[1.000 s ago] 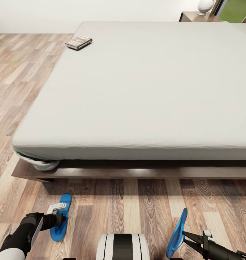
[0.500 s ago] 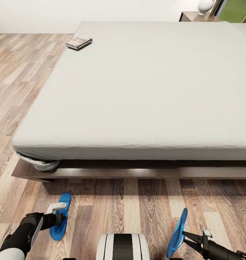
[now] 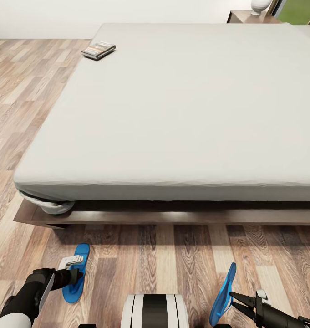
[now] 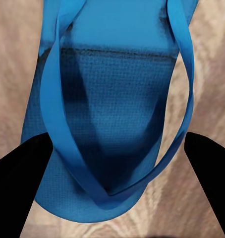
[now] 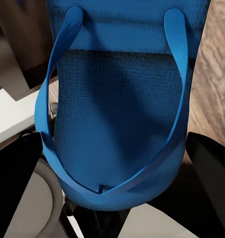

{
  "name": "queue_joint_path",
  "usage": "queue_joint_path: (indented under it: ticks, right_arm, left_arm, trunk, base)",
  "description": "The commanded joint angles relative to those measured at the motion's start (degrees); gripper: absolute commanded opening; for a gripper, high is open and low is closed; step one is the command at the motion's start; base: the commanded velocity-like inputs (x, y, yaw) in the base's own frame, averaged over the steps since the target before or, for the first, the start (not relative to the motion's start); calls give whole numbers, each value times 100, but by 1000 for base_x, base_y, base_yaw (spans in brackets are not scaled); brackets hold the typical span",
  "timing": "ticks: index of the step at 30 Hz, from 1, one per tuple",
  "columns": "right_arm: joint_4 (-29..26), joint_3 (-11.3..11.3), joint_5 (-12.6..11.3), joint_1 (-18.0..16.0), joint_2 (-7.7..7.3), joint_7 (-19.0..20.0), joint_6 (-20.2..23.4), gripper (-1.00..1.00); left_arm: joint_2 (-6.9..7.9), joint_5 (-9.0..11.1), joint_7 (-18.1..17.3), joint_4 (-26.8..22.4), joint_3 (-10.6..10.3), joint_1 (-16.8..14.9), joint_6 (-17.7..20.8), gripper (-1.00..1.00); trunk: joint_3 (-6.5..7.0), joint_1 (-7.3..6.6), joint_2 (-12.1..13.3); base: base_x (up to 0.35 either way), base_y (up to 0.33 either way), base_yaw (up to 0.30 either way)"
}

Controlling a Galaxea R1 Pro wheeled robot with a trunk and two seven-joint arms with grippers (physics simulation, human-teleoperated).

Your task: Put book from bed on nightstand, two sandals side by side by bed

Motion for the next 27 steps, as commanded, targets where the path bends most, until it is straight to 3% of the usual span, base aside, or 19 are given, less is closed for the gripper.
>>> queue_joint_path:
  ticks: [1, 5, 11, 27]
  right_arm:
    - [0, -1, -18, -1, -1, 9, 53, -100]
    - [0, -1, -18, -1, -1, 4, 53, -100]
    - [0, -1, -18, -1, -1, -8, 53, -100]
    - [0, -1, -18, -1, -1, -9, 53, -100]
  left_arm:
    - [-4, -60, -54, -8, 26, -3, 20, -100]
    - [-13, -60, -54, -8, 29, -3, -7, -100]
    - [-52, -53, -54, 0, 92, -3, -360, -100]
    - [-53, -52, -54, 27, 120, -3, -391, -100]
  trunk:
    - [-3, -1, -1]
    - [-3, -1, -1]
    - [-3, -1, -1]
    - [-70, 7, -5]
  base:
    - [0, 0, 0]
    - [0, 0, 0]
    - [0, 0, 0]
    - [0, 0, 0]
